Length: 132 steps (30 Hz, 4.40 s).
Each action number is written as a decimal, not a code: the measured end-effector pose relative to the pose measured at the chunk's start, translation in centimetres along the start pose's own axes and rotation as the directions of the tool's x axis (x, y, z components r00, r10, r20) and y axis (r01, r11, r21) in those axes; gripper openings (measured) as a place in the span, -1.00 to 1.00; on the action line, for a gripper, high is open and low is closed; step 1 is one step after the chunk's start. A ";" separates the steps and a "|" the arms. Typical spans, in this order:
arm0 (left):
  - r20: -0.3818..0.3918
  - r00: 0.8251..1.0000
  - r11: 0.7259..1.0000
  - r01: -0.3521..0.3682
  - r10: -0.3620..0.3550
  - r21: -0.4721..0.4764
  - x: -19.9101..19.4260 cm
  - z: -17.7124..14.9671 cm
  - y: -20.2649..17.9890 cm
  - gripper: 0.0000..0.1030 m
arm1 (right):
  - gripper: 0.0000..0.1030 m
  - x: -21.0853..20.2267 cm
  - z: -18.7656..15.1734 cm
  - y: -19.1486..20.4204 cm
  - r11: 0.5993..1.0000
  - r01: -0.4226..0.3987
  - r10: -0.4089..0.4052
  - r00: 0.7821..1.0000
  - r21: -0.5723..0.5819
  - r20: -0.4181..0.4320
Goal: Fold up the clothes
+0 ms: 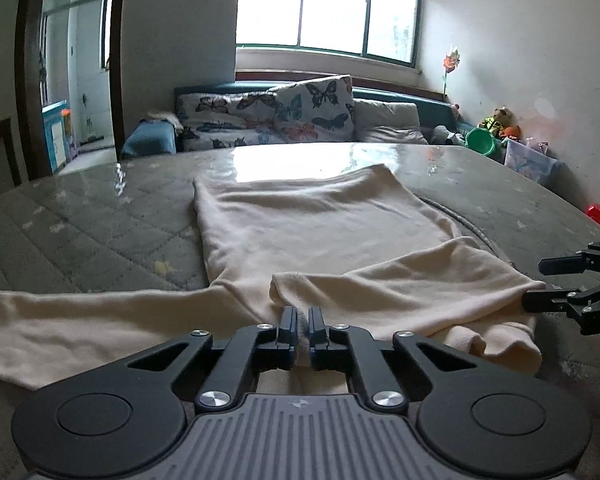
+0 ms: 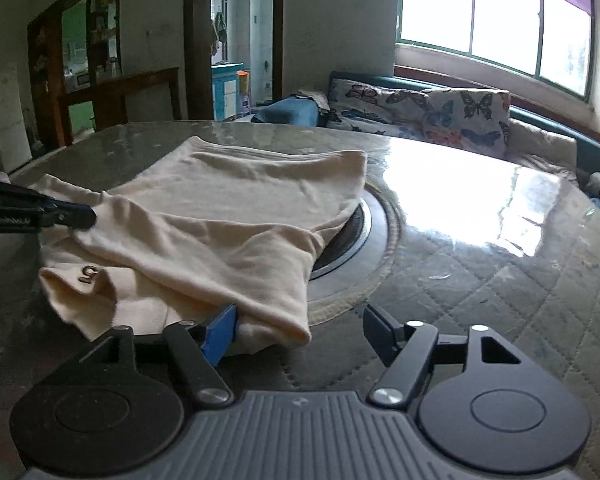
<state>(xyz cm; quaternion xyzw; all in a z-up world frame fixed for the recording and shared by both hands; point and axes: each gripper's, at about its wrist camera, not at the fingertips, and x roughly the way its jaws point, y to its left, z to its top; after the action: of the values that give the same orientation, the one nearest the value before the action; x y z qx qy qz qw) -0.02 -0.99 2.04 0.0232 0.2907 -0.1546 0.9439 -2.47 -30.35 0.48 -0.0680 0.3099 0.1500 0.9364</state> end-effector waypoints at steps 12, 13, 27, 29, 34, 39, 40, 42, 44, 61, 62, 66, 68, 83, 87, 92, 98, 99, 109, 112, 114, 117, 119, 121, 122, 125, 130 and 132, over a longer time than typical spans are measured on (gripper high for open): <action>-0.007 1.000 1.000 0.002 -0.002 0.026 -0.9 -0.6 -0.2 -0.78 | 0.45 -2.0 0.2 -0.1 0.999 0.045 -0.044 0.998 -0.022 0.038; -0.001 1.000 1.000 -0.002 0.002 0.021 -1.1 -0.5 -0.1 -0.75 | 0.45 -2.2 0.6 -0.1 0.999 0.031 -0.030 0.998 -0.018 0.051; -0.005 0.998 0.997 0.061 -0.061 0.036 0.7 0.0 -1.7 -0.75 | 0.08 5.0 5.4 0.4 0.970 -0.236 0.235 0.972 0.052 0.015; -0.016 0.998 0.998 0.059 -0.058 0.027 1.0 -0.2 -1.3 -0.75 | 0.07 6.0 5.2 0.0 0.975 -0.211 0.212 0.977 0.061 -0.007; -0.003 0.999 0.999 0.049 -0.049 -0.001 0.2 -0.4 -0.7 -0.75 | 0.04 6.2 4.7 -0.8 0.979 -0.185 0.186 0.982 0.086 -0.008; 0.054 0.997 0.995 -0.059 0.063 -0.077 -2.4 -1.0 1.1 -0.36 | 0.27 4.7 4.5 0.5 0.987 -0.163 0.163 0.986 0.005 0.026; 0.055 0.992 0.989 -0.104 0.110 -0.102 -2.8 -1.2 1.7 -0.31 | 0.32 4.6 4.4 0.8 0.987 -0.159 0.160 0.987 -0.017 0.025; 0.062 0.976 0.967 -0.199 0.210 -0.156 -3.7 -1.5 3.0 -0.21 | 0.39 4.5 4.0 1.6 0.986 -0.158 0.160 0.987 -0.057 0.020; 0.068 0.947 0.929 -0.293 0.315 -0.228 -4.4 -1.7 4.6 -0.05 | 0.63 4.3 3.6 2.4 0.983 -0.157 0.160 0.987 -0.097 0.020; -0.095 0.800 0.652 -0.545 0.592 -0.527 -3.5 -2.8 13.6 0.22 | 1.00 4.7 2.7 3.1 0.980 -0.164 0.166 0.986 -0.113 0.009; -0.093 0.801 0.650 -0.542 0.591 -0.532 -3.6 -2.8 13.8 0.20 | 1.00 4.7 2.7 3.1 0.980 -0.165 0.167 0.986 -0.113 0.009; -0.104 0.820 0.633 -0.509 0.563 -0.583 -3.6 -2.9 14.9 0.07 | 1.00 4.7 2.6 3.0 0.980 -0.165 0.167 0.986 -0.110 0.007; -0.110 0.820 0.623 -0.507 0.562 -0.595 -3.8 -2.8 15.1 -0.12 | 1.00 4.7 2.6 3.0 0.980 -0.165 0.167 0.986 -0.109 0.006; 0.099 0.896 0.745 -0.293 0.432 -0.600 -8.3 0.0 10.9 -0.93 | 1.00 4.3 2.5 2.8 0.982 -0.157 0.160 0.987 -0.102 0.023; 0.189 0.938 0.833 -0.152 0.292 -0.532 -9.1 2.2 6.2 -0.93 | 1.00 3.7 2.6 2.6 0.984 -0.162 0.166 0.985 -0.079 0.048; 0.260 0.961 0.894 0.034 0.093 -0.446 -8.8 4.3 0.5 -0.93 | 1.00 2.8 3.0 2.2 0.985 -0.163 0.168 0.983 -0.063 0.078; 0.257 0.955 0.899 0.239 -0.149 -0.367 -6.0 5.2 -4.7 -0.92 | 1.00 2.9 3.0 2.0 0.986 -0.159 0.163 0.984 -0.050 0.078; 0.242 0.955 0.905 0.250 -0.171 -0.345 -5.5 5.2 -5.5 -0.91 | 1.00 3.0 3.0 1.9 0.986 -0.159 0.162 0.984 -0.048 0.071; 0.186 0.978 0.965 0.135 -0.093 -0.224 -5.7 3.9 -4.1 -0.79 | 1.00 3.5 2.0 1.6 0.986 -0.161 0.162 0.987 -0.041 0.014; 0.185 0.982 0.987 0.003 0.028 -0.162 -6.5 2.8 -2.3 -0.72 | 1.00 3.8 1.9 1.8 0.986 -0.158 0.158 0.987 -0.045 -0.004; 0.164 0.983 0.990 -0.059 0.079 -0.126 -7.0 1.7 -1.5 -0.64 | 1.00 3.9 2.0 1.8 0.986 -0.157 0.157 0.988 -0.047 -0.010; 0.135 0.983 0.991 -0.114 0.123 -0.077 -7.5 0.0 -0.9 -0.45 | 1.00 3.3 2.4 1.9 0.988 -0.149 0.150 0.989 -0.047 0.004; 0.120 0.984 0.991 -0.128 0.133 -0.048 -7.7 -1.2 -0.7 -0.37 | 1.00 2.5 3.3 1.8 0.985 -0.169 0.169 0.985 -0.020 0.037; 0.099 0.986 0.990 -0.132 0.135 -0.040 -7.9 -1.9 -0.6 -0.23 | 0.98 2.0 4.4 1.7 0.976 -0.217 0.216 0.975 0.020 0.060; 0.095 0.986 0.990 -0.136 0.138 -0.033 -8.1 -2.2 -0.6 -0.22 | 0.94 2.1 5.0 1.8 0.970 -0.241 0.239 0.969 0.034 0.058; 0.082 0.985 0.988 -0.153 0.154 -0.023 -7.7 -2.8 -0.4 -0.21 | 0.69 3.5 6.2 2.8 0.955 -0.291 0.290 0.957 0.051 0.023; 0.062 0.985 0.987 -0.156 0.158 -0.042 -7.7 -3.1 0.2 -0.21 | 0.39 6.7 6.9 3.9 0.942 -0.322 0.327 0.943 0.091 -0.053; 0.060 0.987 0.988 -0.149 0.152 -0.046 -7.6 -3.2 0.3 -0.21 | 0.28 7.5 6.9 3.8 0.933 -0.332 0.344 0.936 0.135 -0.072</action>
<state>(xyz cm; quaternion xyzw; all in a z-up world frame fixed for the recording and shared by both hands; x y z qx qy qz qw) -7.61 1.84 3.57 0.0206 0.2613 -0.0774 0.9619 5.87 -23.44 1.32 0.0360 0.3695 0.2866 0.8832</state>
